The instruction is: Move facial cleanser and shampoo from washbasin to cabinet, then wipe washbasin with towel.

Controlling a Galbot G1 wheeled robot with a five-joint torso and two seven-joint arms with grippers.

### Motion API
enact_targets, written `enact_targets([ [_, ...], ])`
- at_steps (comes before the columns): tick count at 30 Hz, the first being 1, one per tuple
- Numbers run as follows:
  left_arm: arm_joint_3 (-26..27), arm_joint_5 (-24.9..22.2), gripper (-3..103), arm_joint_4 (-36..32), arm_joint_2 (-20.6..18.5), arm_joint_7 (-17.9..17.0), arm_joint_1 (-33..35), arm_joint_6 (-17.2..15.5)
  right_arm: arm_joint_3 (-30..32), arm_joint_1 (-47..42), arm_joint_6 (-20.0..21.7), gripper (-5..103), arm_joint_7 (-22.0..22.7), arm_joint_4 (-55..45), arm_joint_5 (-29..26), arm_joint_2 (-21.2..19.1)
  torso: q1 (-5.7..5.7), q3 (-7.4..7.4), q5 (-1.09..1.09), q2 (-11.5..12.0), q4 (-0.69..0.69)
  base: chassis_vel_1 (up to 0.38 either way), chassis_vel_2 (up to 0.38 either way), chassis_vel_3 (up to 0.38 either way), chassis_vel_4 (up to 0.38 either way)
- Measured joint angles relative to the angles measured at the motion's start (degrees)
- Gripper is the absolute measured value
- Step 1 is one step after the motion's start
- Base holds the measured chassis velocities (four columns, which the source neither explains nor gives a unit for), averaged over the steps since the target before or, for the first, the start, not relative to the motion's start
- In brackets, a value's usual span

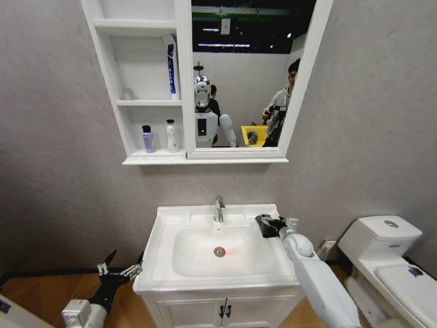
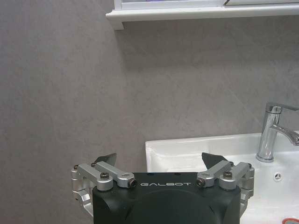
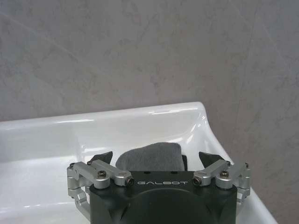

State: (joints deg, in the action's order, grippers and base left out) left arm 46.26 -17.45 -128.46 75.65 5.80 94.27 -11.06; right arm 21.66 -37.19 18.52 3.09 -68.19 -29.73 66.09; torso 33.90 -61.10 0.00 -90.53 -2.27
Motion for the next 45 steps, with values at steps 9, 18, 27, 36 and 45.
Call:
enact_targets([
  [9,-0.03,-0.05,100,0.0,-0.04,-0.04,-0.01,-0.04,-1.33,0.12,-2.42,85,-1.02,4.0,2.68,3.16,0.0,0.0,0.01,-0.01,0.01,0.0,0.0,0.0,0.0],
  [18,-0.04,-0.06,100,0.01,-0.05,-0.05,-0.01,-0.04,-1.09,-0.62,-2.3,47,-1.01,2.45,2.93,1.82,-0.01,0.0,-0.01,-0.01,0.0,0.0,0.0,0.0,0.0],
  [27,-0.04,-0.07,100,0.01,-0.05,-0.06,-0.01,-0.05,-1.49,-4.12,-0.65,14,-2.38,-5.72,4.82,1.3,-0.01,0.01,0.01,-0.01,0.01,0.0,0.0,0.0,0.0],
  [36,-0.04,-0.07,100,0.01,-0.06,-0.06,-0.01,-0.05,-6.7,-9.61,3.34,4,-0.46,-11.97,1.12,-0.19,-0.01,0.01,0.0,-0.01,-0.03,0.0,0.0,0.0,0.0],
  [45,-0.04,-0.07,100,0.01,-0.06,-0.06,-0.01,-0.05,-13.98,-4.2,7.95,4,3.47,-7.47,-4.6,-2.51,0.0,0.01,0.01,-0.01,0.03,0.0,0.0,0.0,0.0],
])
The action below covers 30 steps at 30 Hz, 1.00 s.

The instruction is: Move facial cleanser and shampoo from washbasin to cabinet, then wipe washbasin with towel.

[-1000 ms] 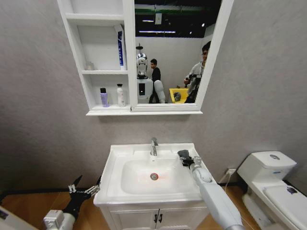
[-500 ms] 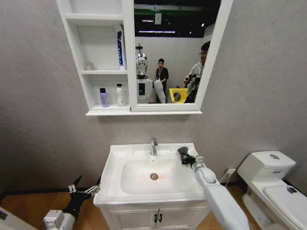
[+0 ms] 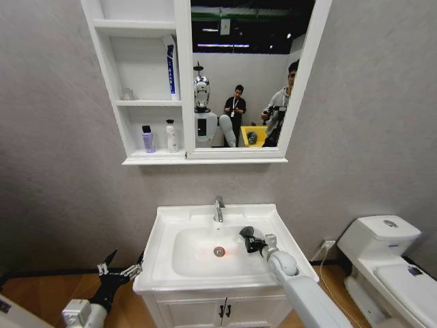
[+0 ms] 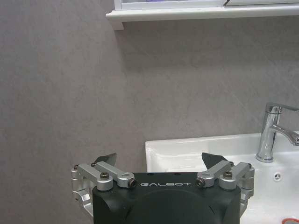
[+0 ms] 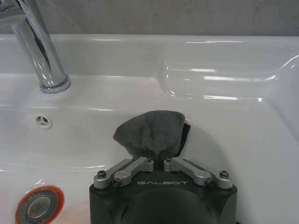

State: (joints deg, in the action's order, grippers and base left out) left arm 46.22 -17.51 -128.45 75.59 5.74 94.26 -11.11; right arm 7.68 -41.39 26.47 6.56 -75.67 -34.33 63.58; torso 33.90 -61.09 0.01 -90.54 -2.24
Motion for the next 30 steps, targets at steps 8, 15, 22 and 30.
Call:
enact_targets([
  [8,0.0,0.0,100,0.0,0.0,0.01,0.0,0.0,-5.9,3.68,2.43,4,1.91,4.52,-2.9,-1.82,0.0,0.0,-0.02,0.0,0.0,0.0,0.0,0.0,0.0],
  [15,0.0,0.0,100,0.0,0.0,0.01,0.0,0.0,-10.63,5.04,4.07,4,2.11,4.7,-4.15,-4.68,-0.01,0.01,0.0,0.0,-0.03,0.0,0.0,0.0,0.0],
  [22,0.0,0.0,100,0.0,0.0,0.01,0.0,0.01,-12.78,4.91,4.82,4,2.05,5.3,-4.28,-2.34,0.0,0.0,0.0,-0.01,-0.05,0.0,0.0,0.0,0.0],
  [30,0.0,0.0,100,0.0,0.0,0.01,0.0,0.01,-15.77,4.15,4.43,4,5.07,2.69,-7.08,2.84,0.01,-0.01,-0.03,0.0,0.03,0.0,0.0,0.0,0.0],
])
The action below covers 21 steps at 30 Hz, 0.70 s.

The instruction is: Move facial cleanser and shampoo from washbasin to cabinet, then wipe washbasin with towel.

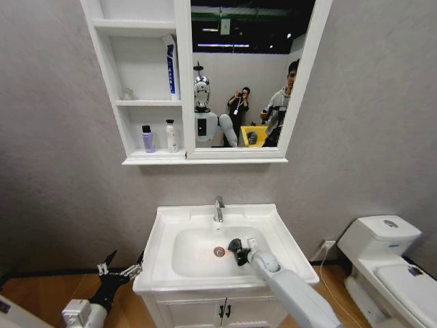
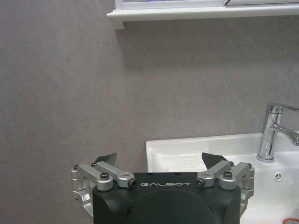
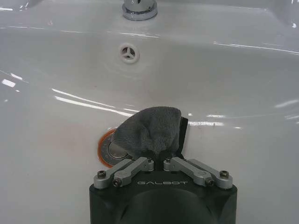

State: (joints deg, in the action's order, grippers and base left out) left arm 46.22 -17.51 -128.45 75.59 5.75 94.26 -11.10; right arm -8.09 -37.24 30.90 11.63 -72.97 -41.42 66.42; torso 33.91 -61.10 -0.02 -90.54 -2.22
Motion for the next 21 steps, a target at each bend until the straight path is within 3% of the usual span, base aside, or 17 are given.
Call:
enact_targets([
  [2,0.0,0.0,100,0.0,0.0,0.0,0.01,0.0,0.0,-0.07,-0.22,4,0.35,-0.01,-0.11,-0.22,0.0,0.0,0.01,0.0,0.0,0.0,0.0,0.0,0.0],
  [4,0.0,0.0,100,0.0,-0.01,0.0,0.0,0.0,0.84,-0.3,-1.0,4,0.57,-0.08,1.23,-3.66,0.0,0.0,0.02,0.0,-0.09,0.0,0.0,0.0,0.0],
  [6,0.0,0.0,100,0.0,0.0,0.0,0.0,0.0,1.26,-0.24,-1.26,4,0.52,0.1,1.92,-4.37,0.0,0.0,0.03,0.0,-0.1,0.0,0.0,0.0,0.0],
  [7,-0.01,0.0,100,0.0,0.0,0.01,0.0,0.0,2.46,0.14,-1.78,4,0.05,0.59,3.48,-6.28,0.0,0.01,0.01,0.0,-0.1,0.0,0.0,0.0,0.0],
  [12,-0.01,0.0,100,0.0,-0.01,0.01,0.0,0.0,3.14,0.36,-2.81,4,-1.19,1.26,3.71,-8.08,-0.01,0.02,0.02,0.0,-0.04,0.0,0.0,0.0,0.0],
  [15,0.0,0.0,100,0.0,0.0,0.0,0.0,0.0,2.58,-0.64,-3.46,4,-1.46,1.71,3.93,-6.03,-0.01,0.02,0.04,0.0,-0.09,0.0,0.0,0.0,0.0],
  [21,0.0,0.0,100,0.0,0.0,0.0,0.0,0.0,1.41,-1.1,-4.9,4,-1.61,4.48,4.24,3.4,-0.01,0.01,0.02,0.0,-0.03,0.0,0.0,0.0,0.0],
])
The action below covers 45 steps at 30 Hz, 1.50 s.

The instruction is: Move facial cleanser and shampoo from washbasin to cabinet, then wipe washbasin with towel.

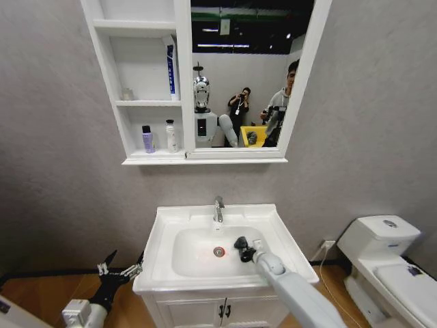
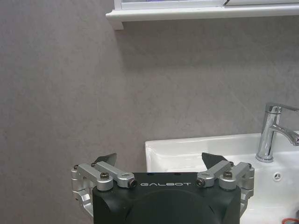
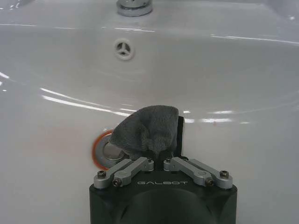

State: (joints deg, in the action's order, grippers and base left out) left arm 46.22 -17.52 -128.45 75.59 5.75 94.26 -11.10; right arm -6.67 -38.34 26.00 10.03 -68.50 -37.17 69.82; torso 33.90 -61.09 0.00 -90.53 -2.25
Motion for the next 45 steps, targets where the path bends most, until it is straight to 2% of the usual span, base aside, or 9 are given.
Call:
enact_targets([
  [15,0.0,0.0,100,0.0,0.0,0.0,0.0,0.0,-2.96,4.67,-1.88,4,-2.0,4.11,-18.53,7.83,0.0,-0.01,0.0,0.0,0.01,0.0,0.0,0.0,0.0],
  [21,0.0,0.0,100,0.0,0.0,0.0,0.0,0.0,-2.67,5.31,-1.41,4,7.49,8.01,-9.1,6.91,-0.01,0.0,-0.01,0.0,-0.02,0.0,0.0,0.0,0.0],
  [24,0.0,0.0,100,0.0,0.0,0.0,-0.01,0.0,-1.99,5.34,-3.5,4,8.47,9.73,1.68,6.2,-0.02,0.01,-0.01,0.0,-0.01,0.0,0.0,0.0,0.0],
  [28,0.0,0.0,100,0.0,0.0,0.0,0.0,0.0,-1.64,5.06,-3.87,4,7.06,9.9,4.74,5.74,-0.01,0.0,0.0,0.0,-0.04,0.0,0.0,0.0,0.0],
  [30,0.0,0.0,100,0.0,0.0,0.0,0.0,0.01,-1.44,4.89,-3.7,4,6.79,9.59,3.39,5.77,-0.01,0.01,0.01,-0.01,-0.05,0.0,0.0,0.0,0.0],
  [36,0.0,0.0,100,0.0,0.0,0.0,0.0,0.01,-1.57,3.79,0.83,4,5.94,2.62,-20.72,7.07,0.0,-0.01,-0.01,0.0,0.02,0.0,0.0,0.0,0.0],
  [40,0.0,0.0,100,0.0,0.0,0.0,0.0,0.01,-1.66,3.92,0.74,4,8.06,4.49,-12.39,7.33,-0.01,-0.01,-0.01,0.0,0.02,0.0,0.0,0.0,0.0],
  [42,0.0,0.0,100,0.0,0.0,0.0,0.0,0.0,-1.43,4.39,-1.9,4,9.46,8.2,1.28,7.33,0.0,0.0,0.01,0.0,-0.05,0.0,0.0,0.0,0.0],
  [45,0.0,0.0,100,0.0,0.0,0.0,0.0,0.0,-0.92,4.41,-1.62,4,9.61,7.94,-0.15,6.87,0.0,0.0,0.0,0.0,-0.03,0.0,0.0,0.0,0.0],
])
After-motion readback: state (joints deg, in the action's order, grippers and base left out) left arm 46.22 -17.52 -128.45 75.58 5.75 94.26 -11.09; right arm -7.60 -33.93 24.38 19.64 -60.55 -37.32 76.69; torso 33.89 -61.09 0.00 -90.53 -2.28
